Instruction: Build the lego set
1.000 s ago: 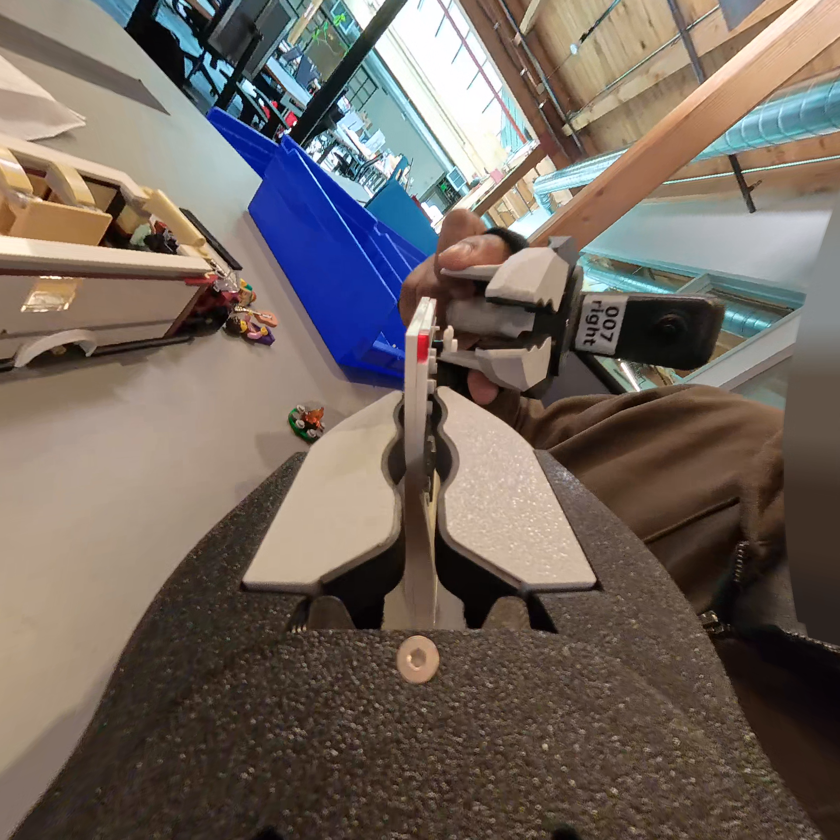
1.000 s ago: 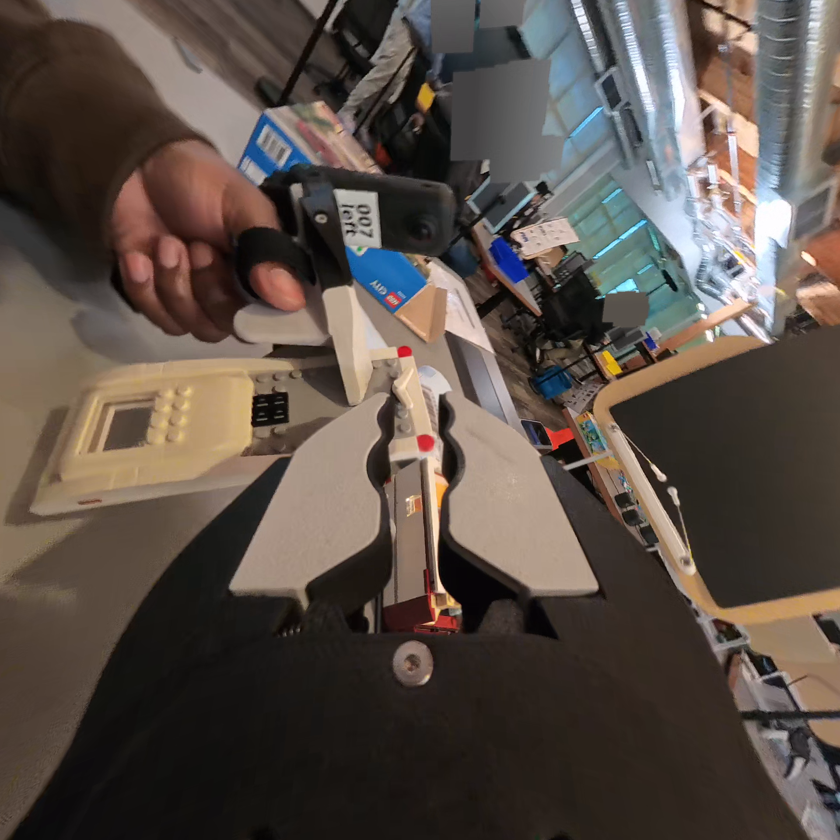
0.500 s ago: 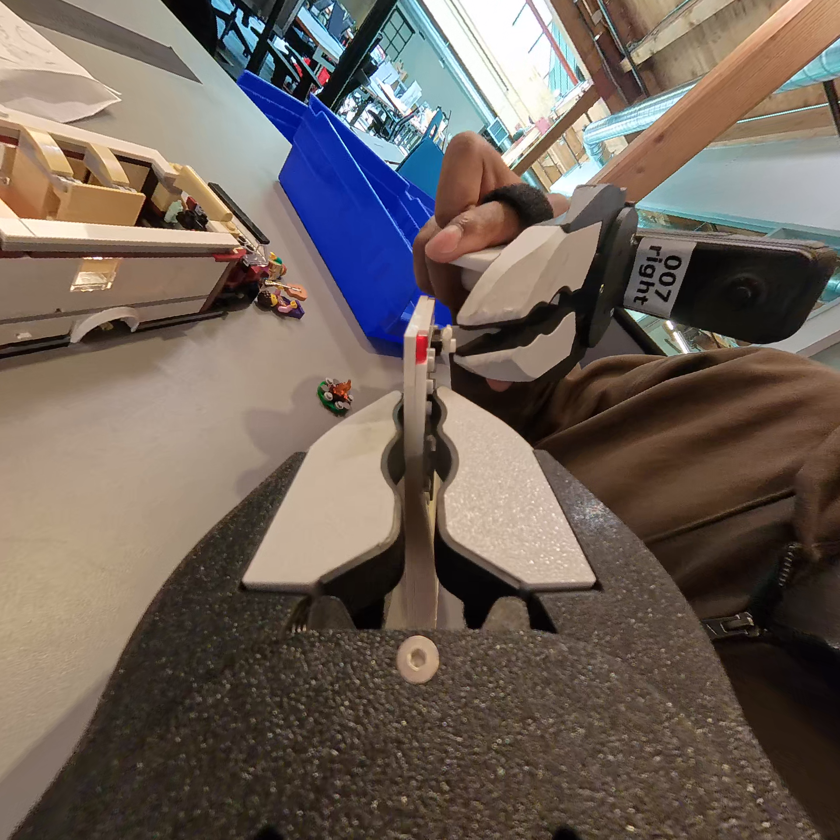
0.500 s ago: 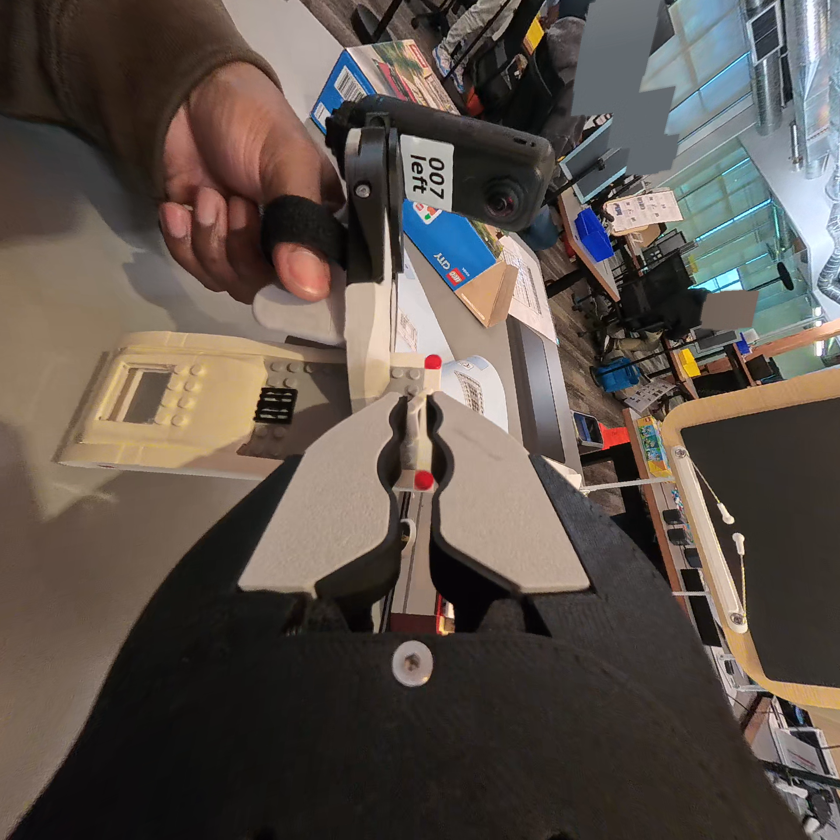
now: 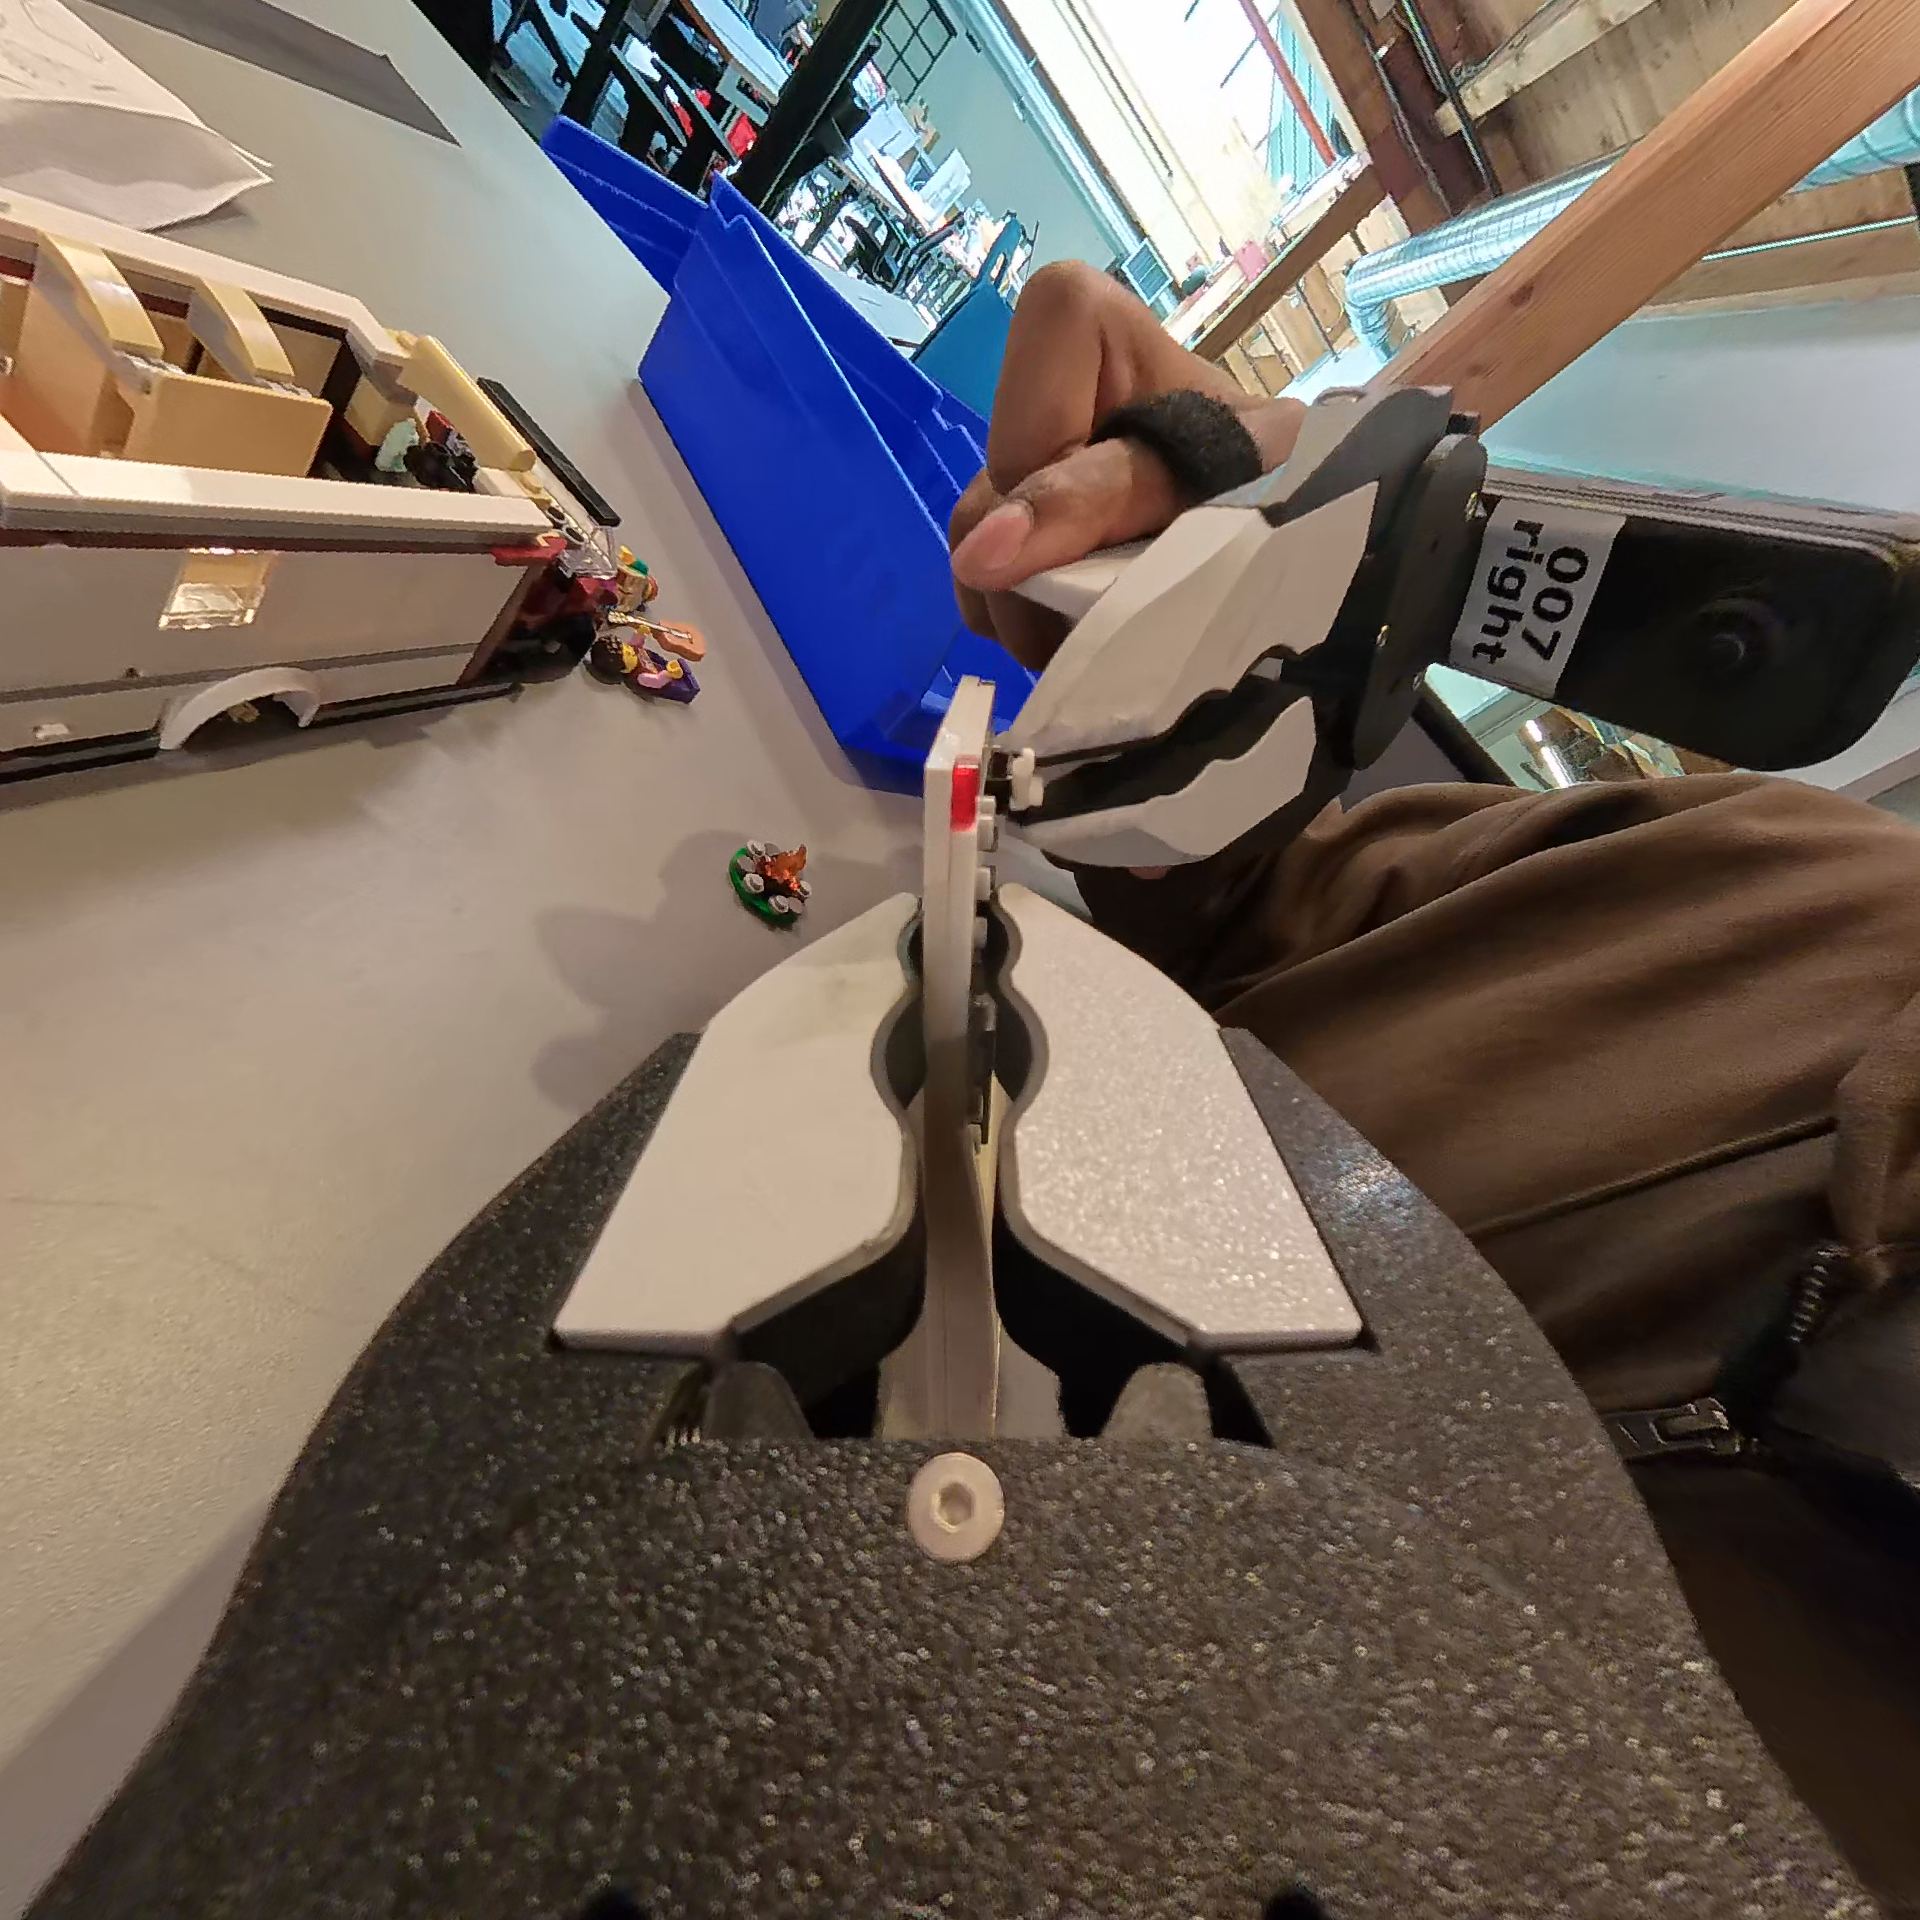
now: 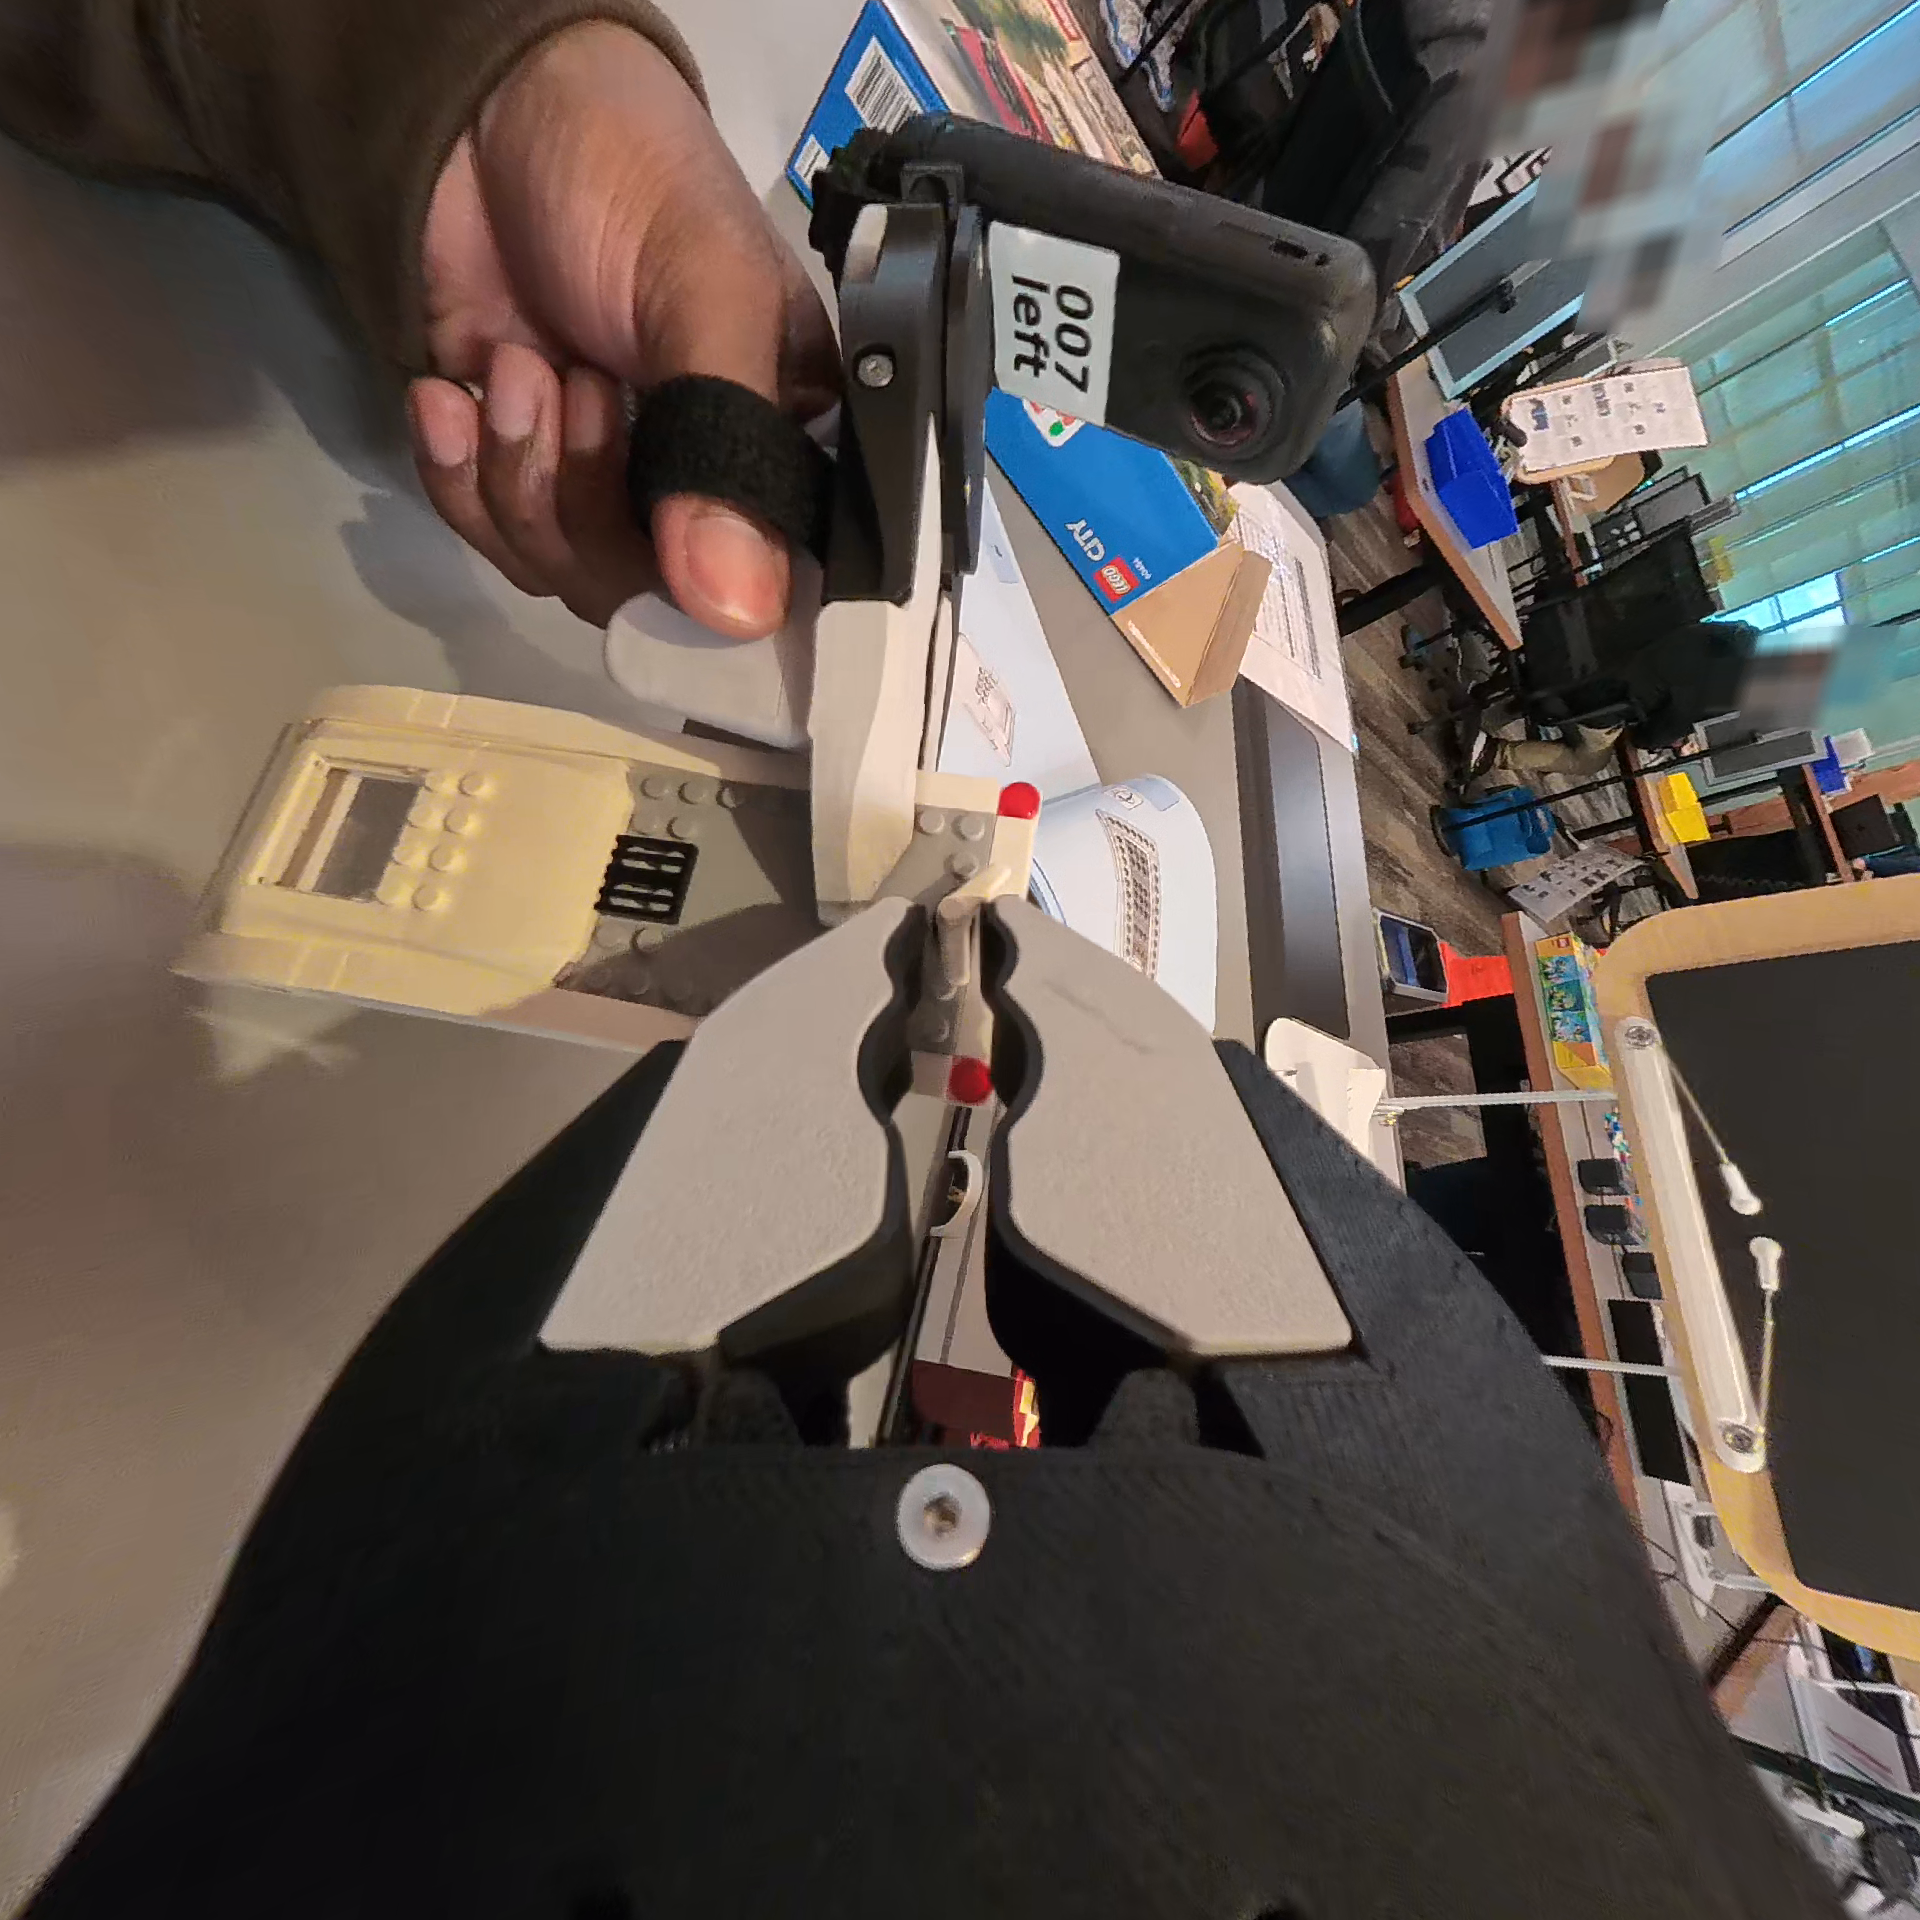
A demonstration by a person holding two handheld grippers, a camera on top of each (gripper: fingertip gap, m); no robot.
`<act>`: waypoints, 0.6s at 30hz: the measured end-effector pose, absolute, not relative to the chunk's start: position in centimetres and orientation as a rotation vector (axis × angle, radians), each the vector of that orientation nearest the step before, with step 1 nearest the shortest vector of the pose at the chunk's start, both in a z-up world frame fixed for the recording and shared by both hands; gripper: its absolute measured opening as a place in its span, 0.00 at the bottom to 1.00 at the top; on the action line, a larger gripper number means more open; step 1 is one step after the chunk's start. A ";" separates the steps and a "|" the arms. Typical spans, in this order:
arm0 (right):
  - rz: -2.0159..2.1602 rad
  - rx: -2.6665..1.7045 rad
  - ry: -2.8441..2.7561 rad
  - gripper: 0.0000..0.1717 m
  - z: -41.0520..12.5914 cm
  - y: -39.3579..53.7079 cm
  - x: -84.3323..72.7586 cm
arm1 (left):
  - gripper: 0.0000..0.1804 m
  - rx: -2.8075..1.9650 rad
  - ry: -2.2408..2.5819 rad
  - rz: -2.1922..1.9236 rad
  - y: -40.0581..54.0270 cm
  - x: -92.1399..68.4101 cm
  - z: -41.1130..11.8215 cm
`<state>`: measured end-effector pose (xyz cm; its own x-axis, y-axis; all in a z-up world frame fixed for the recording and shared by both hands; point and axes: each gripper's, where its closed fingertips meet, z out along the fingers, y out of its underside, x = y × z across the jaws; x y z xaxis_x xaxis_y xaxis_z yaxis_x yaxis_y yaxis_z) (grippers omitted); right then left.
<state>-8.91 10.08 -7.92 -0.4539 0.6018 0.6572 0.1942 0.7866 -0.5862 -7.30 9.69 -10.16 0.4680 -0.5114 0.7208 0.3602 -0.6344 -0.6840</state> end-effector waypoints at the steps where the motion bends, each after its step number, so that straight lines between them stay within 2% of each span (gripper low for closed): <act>1: 0.533 -0.589 -2.025 0.04 -8.0 10.1 -8.9 | 0.05 -1.866 0.128 -1.280 9.7 -7.3 -10.3; 18: 0.456 -0.397 -2.218 0.03 -8.4 9.6 -8.3 | 0.04 -1.916 0.202 -1.300 9.0 -6.5 -10.8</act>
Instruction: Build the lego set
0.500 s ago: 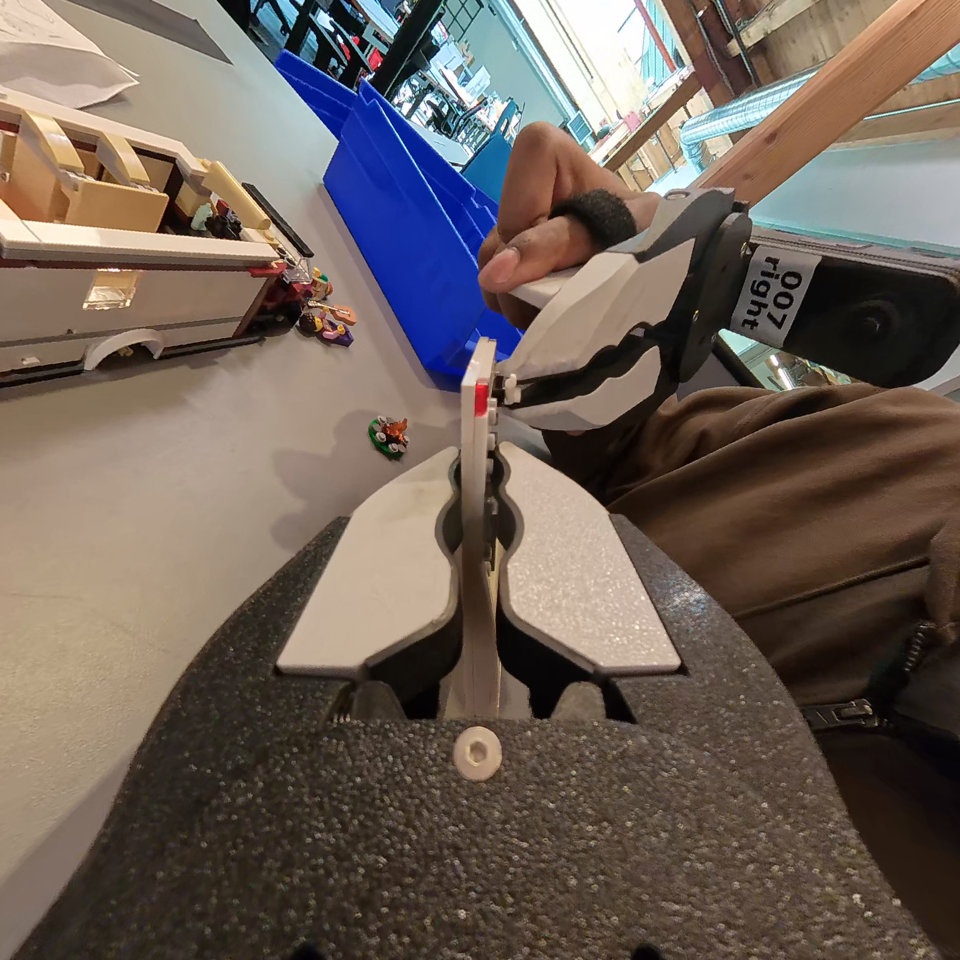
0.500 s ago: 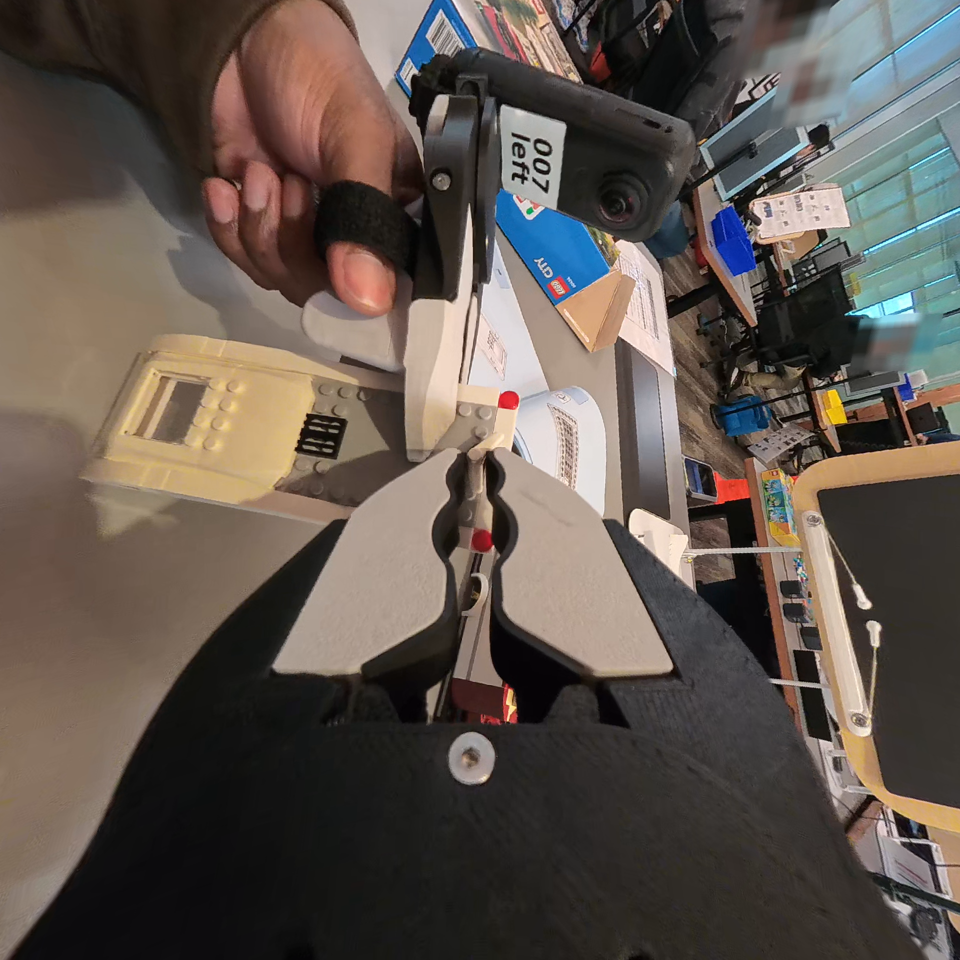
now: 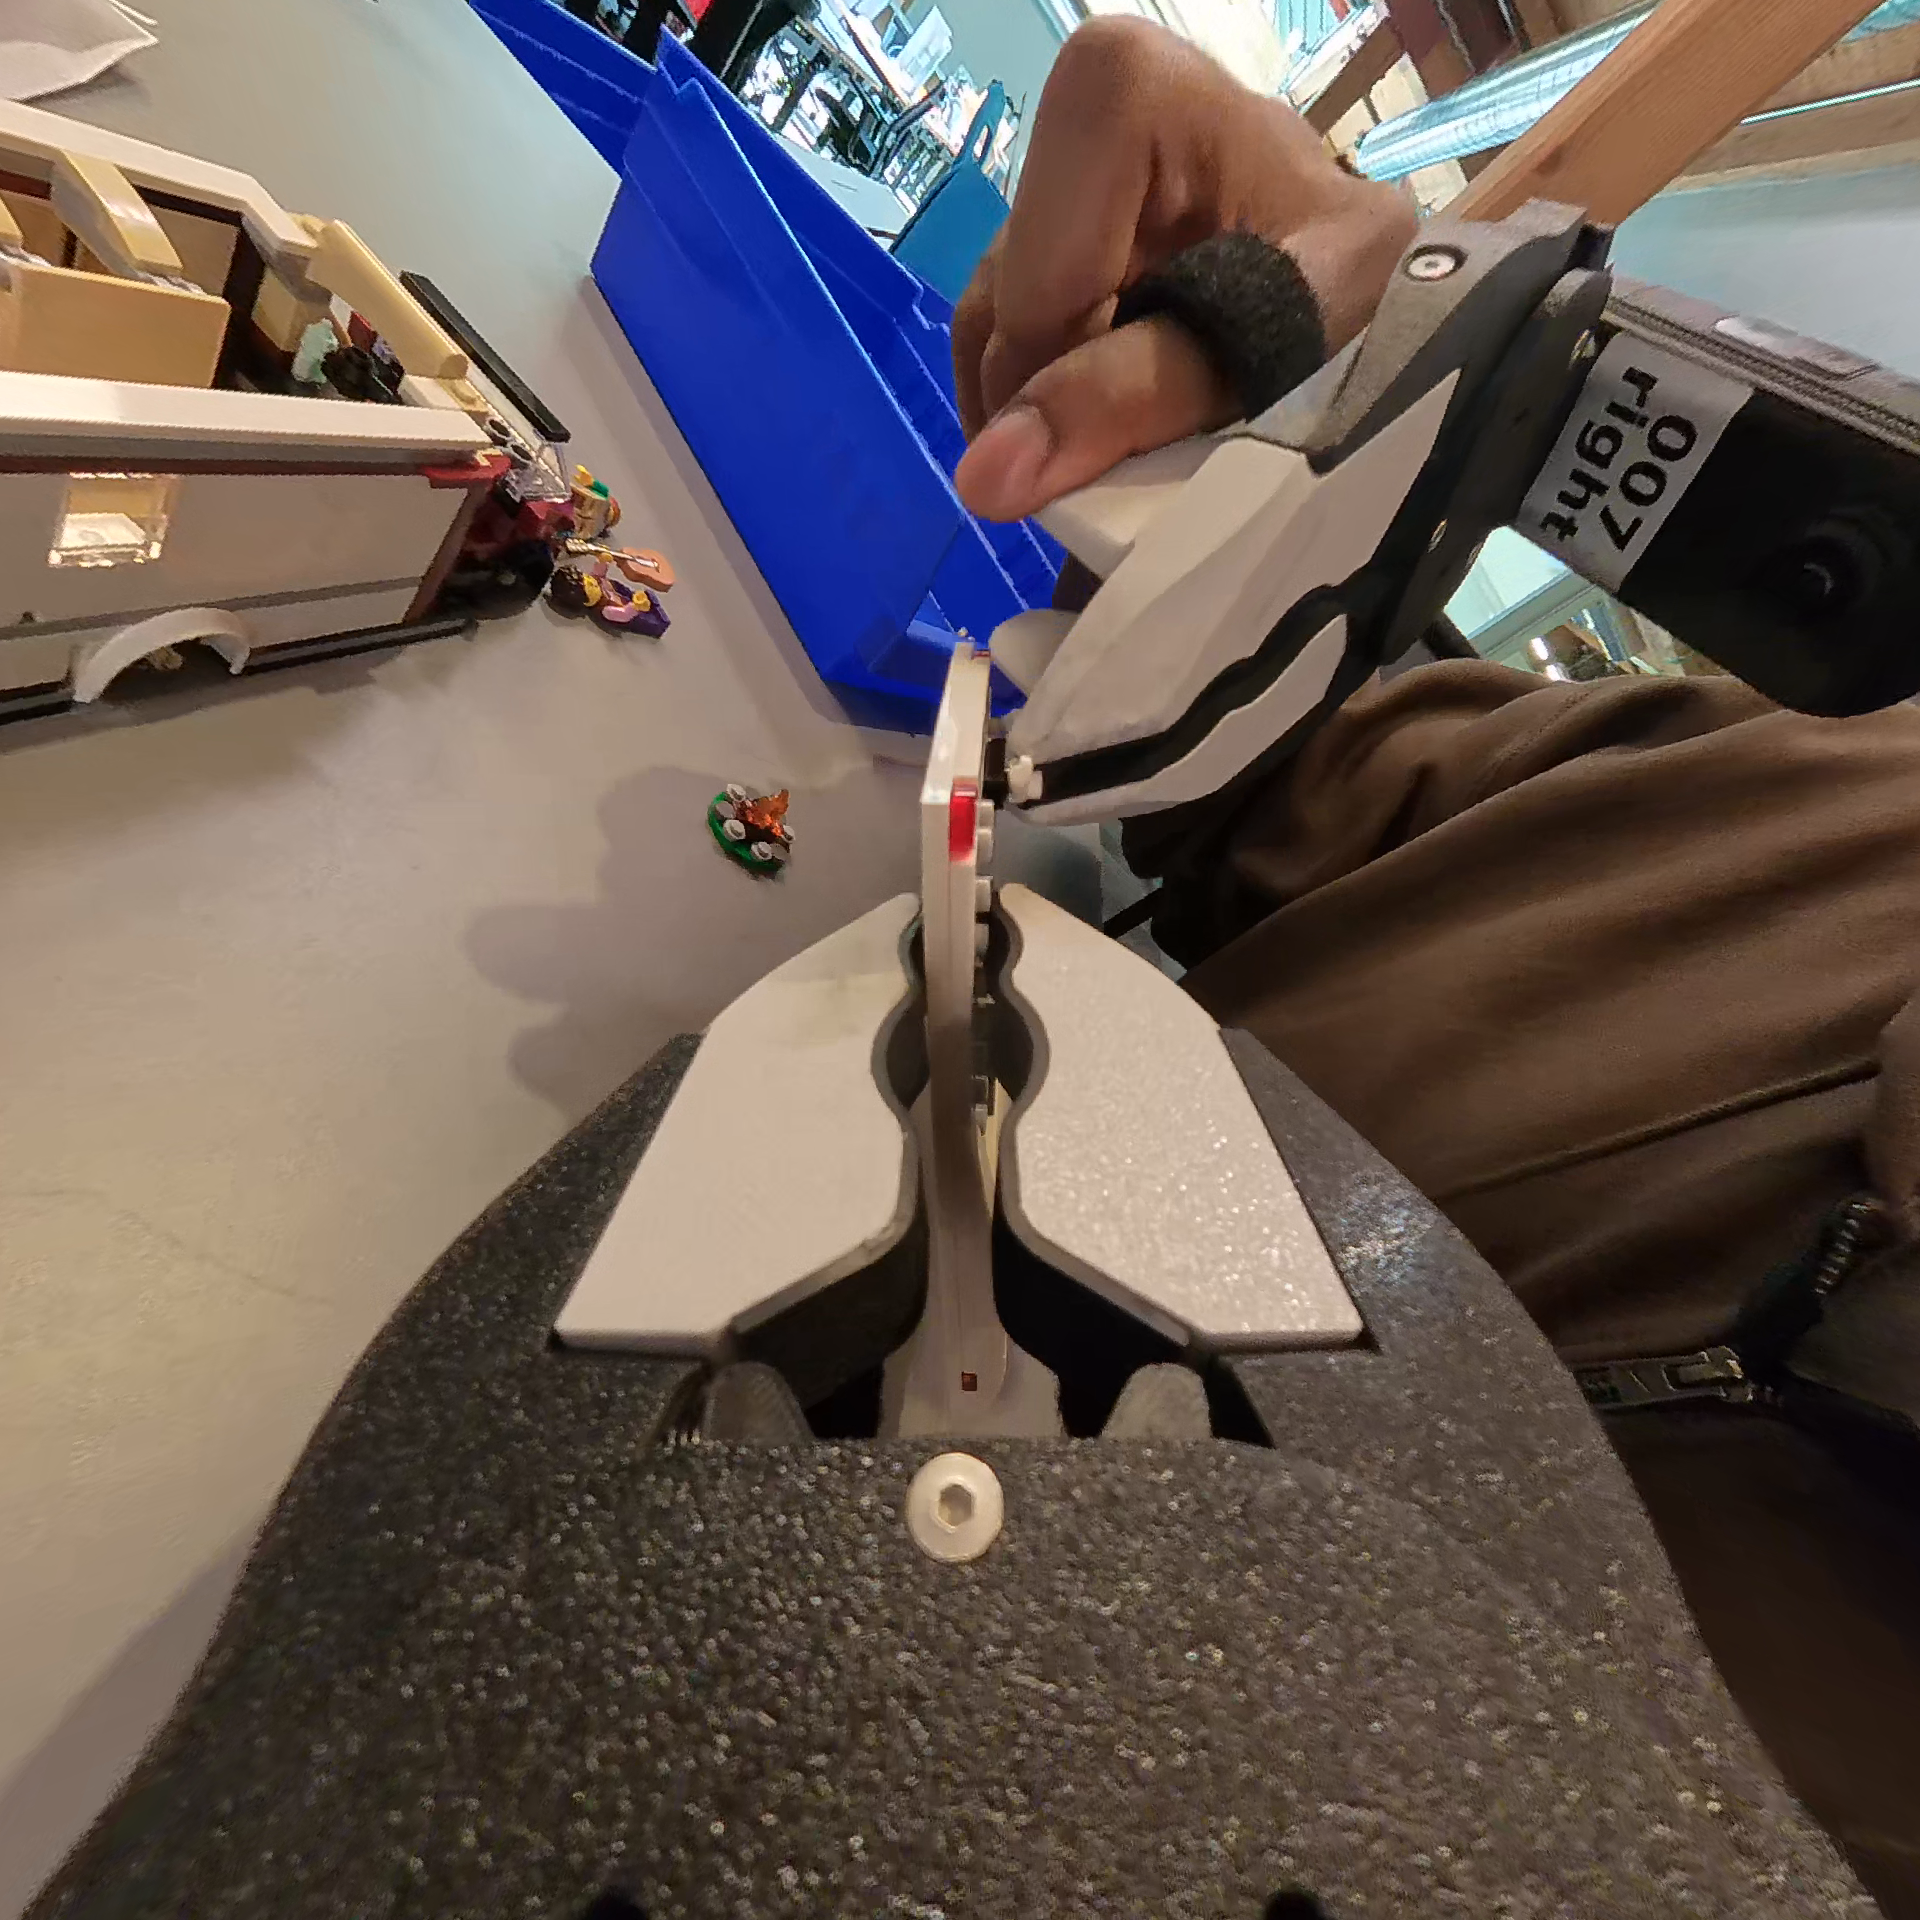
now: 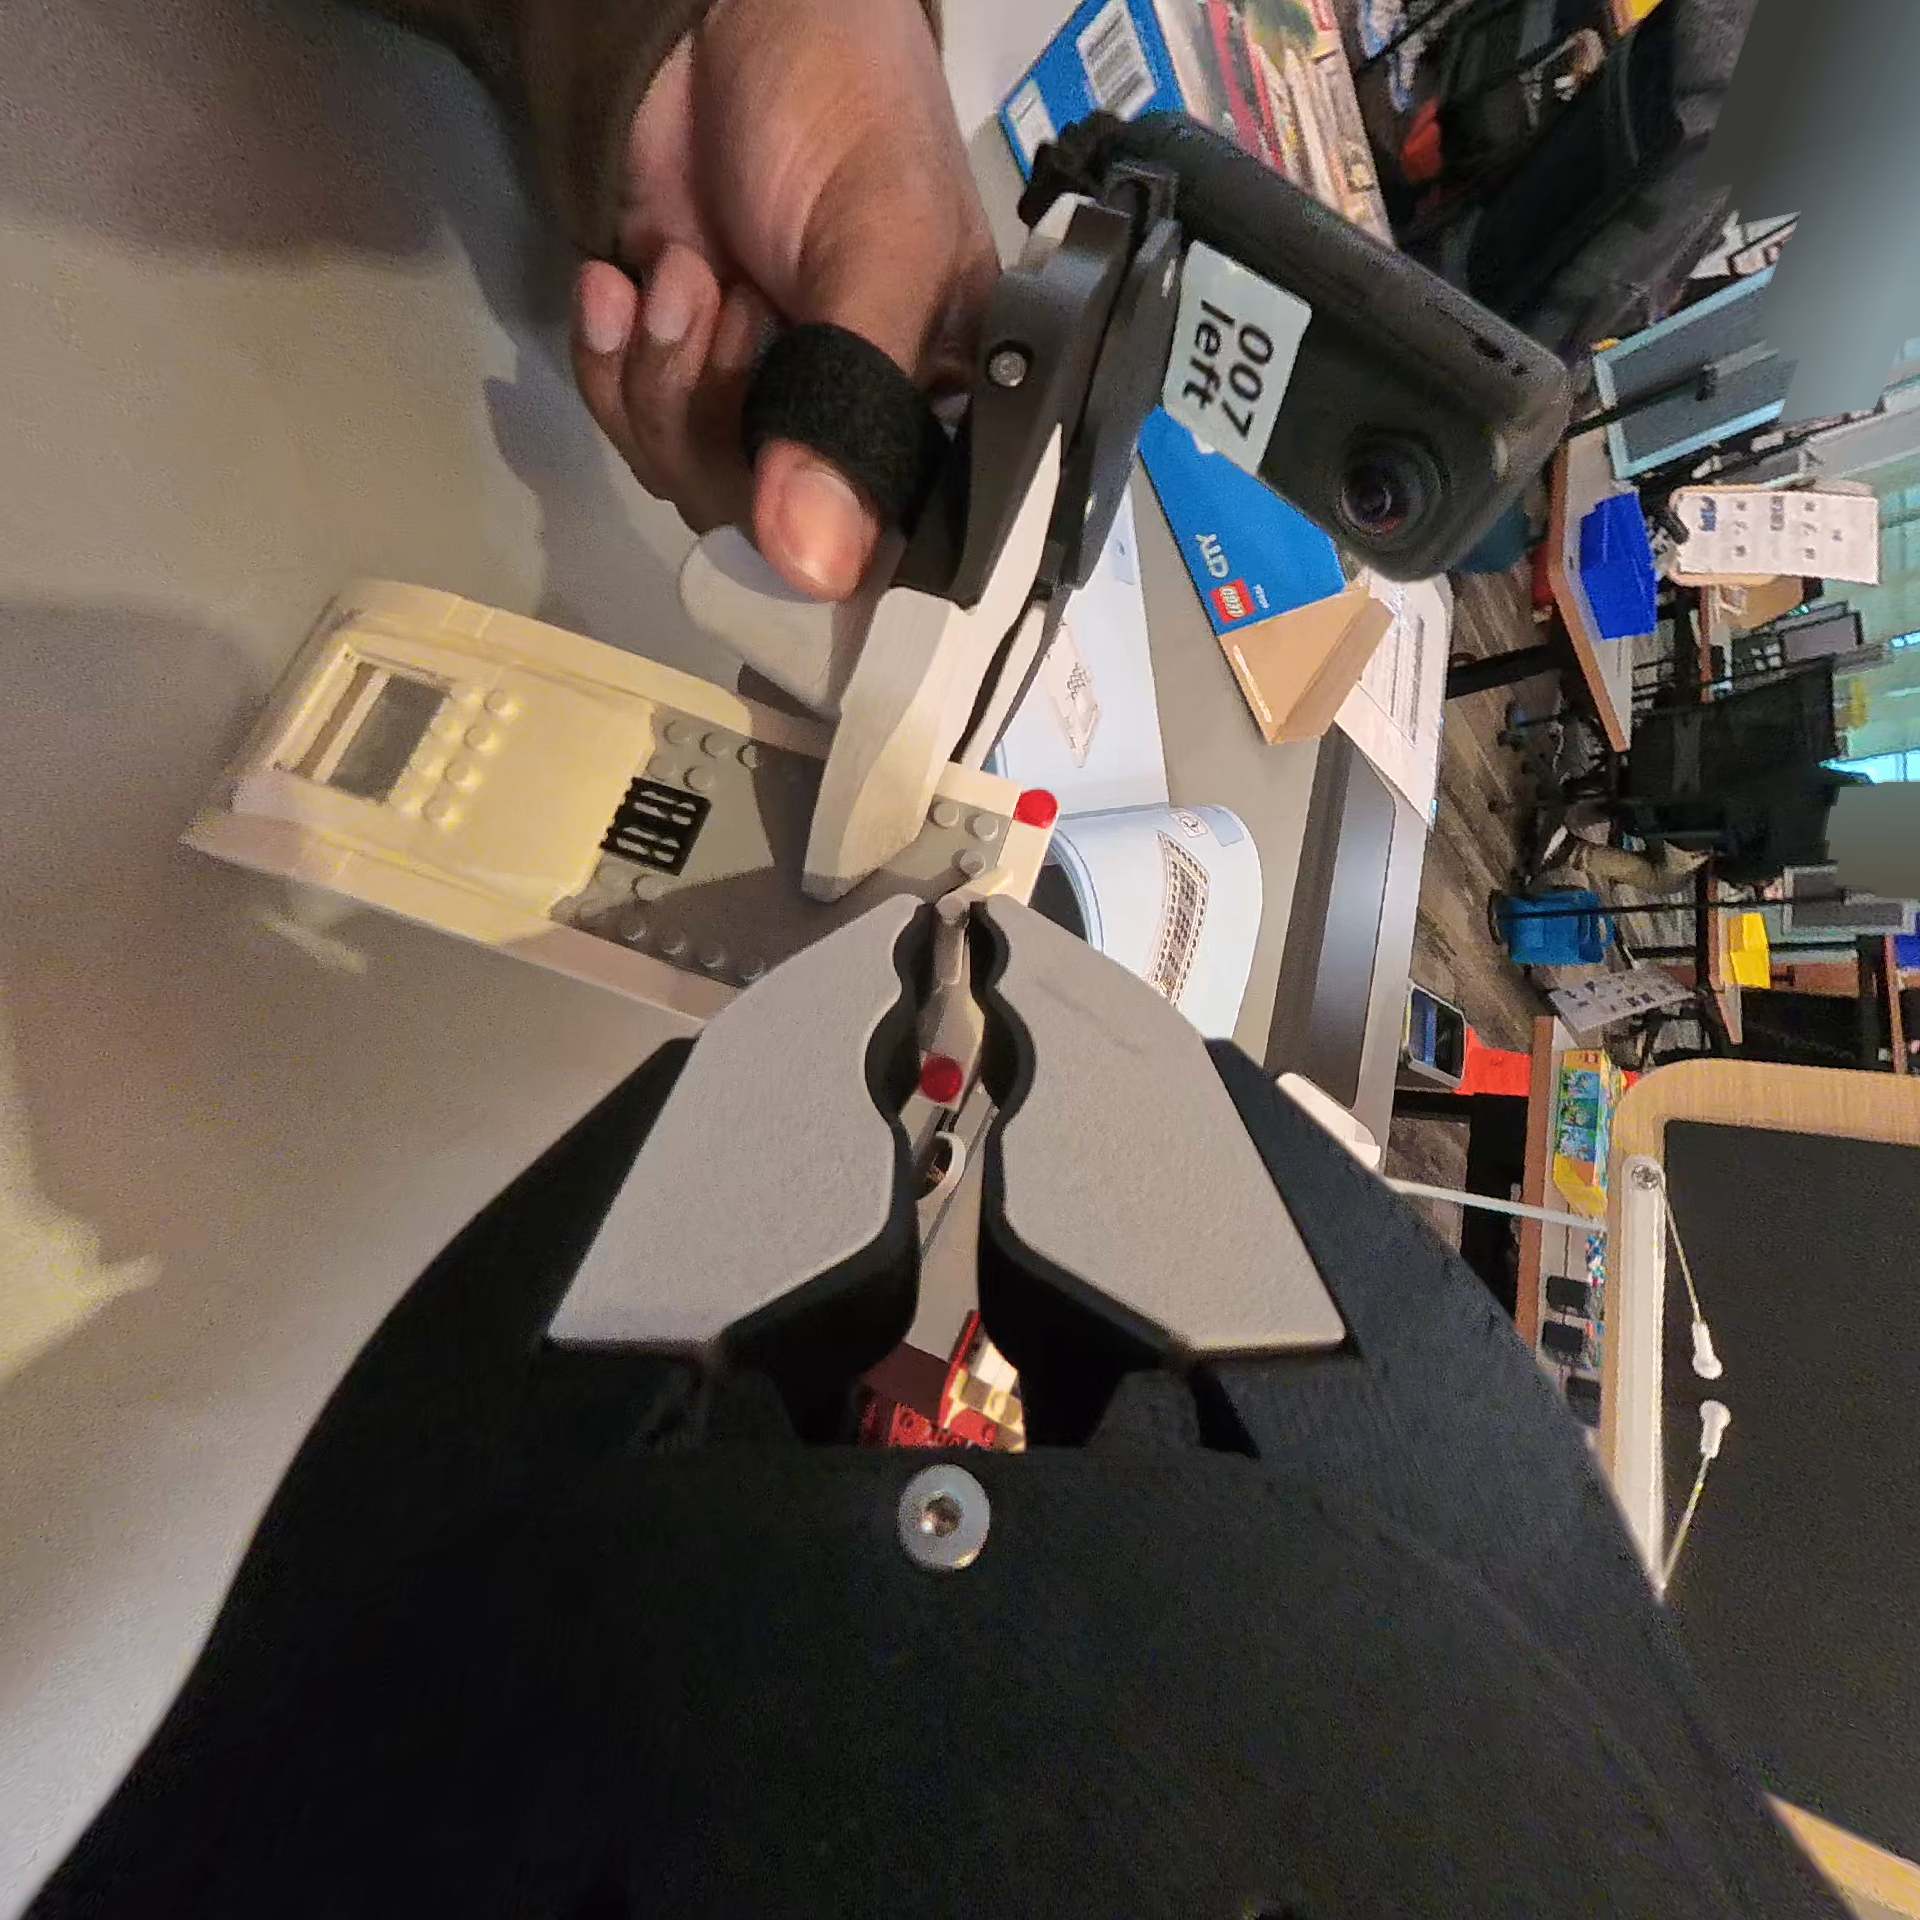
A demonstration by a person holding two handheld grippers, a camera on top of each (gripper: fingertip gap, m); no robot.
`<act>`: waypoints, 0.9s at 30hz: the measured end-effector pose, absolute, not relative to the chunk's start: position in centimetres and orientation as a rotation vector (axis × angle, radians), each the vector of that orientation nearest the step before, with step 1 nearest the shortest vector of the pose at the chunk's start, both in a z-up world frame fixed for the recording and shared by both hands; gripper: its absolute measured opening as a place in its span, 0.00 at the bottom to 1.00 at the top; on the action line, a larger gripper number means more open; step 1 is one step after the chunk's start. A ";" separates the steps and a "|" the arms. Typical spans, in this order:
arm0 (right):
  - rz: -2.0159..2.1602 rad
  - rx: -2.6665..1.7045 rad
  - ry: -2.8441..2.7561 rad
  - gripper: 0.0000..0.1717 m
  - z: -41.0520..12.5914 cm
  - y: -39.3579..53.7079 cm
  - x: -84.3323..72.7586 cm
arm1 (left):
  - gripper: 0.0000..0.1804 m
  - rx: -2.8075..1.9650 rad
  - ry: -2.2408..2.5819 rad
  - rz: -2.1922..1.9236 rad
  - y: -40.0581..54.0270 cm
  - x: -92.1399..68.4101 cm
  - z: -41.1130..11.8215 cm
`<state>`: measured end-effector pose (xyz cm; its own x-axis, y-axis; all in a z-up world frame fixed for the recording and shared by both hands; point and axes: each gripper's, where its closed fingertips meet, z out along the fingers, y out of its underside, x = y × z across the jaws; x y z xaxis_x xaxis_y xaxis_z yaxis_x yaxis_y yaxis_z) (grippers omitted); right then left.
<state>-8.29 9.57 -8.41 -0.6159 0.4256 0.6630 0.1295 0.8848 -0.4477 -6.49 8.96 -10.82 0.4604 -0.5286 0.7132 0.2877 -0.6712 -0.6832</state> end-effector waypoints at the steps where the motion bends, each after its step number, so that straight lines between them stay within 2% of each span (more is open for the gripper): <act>1: 0.450 -0.382 -2.236 0.03 -8.4 9.5 -8.2 | 0.04 -1.916 0.203 -1.310 8.9 -6.4 -10.8; 13: 0.474 -0.394 -2.276 0.04 -8.6 9.5 -8.1 | 0.04 -1.910 0.199 -1.334 8.9 -6.3 -10.9; 14: 0.497 -0.431 -2.261 0.05 -8.5 9.5 -8.1 | 0.04 -1.905 0.193 -1.327 9.0 -6.4 -10.9; 16: 0.551 -0.541 -2.218 0.17 -8.4 9.8 -8.1 | 0.04 -1.888 0.199 -1.297 9.1 -6.7 -10.7; 20: 0.705 -0.761 -2.123 0.30 -7.2 9.9 -8.1 | 0.04 -1.786 0.278 -1.214 9.1 -6.8 -8.7; 24: 0.809 -0.822 -2.066 0.31 -4.8 9.4 -8.0 | 0.05 -1.682 0.448 -0.963 8.8 -6.7 -6.7; 27: 0.823 -0.802 -2.059 0.27 -3.8 8.7 -8.0 | 0.05 -1.668 0.544 -0.703 9.1 -7.1 -6.8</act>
<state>-8.03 8.72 -3.80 -0.5109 0.7536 0.4135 0.2612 0.5944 -0.7606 -7.07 9.09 -6.85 0.7094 -0.6869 0.1579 0.0191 -0.2052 -0.9785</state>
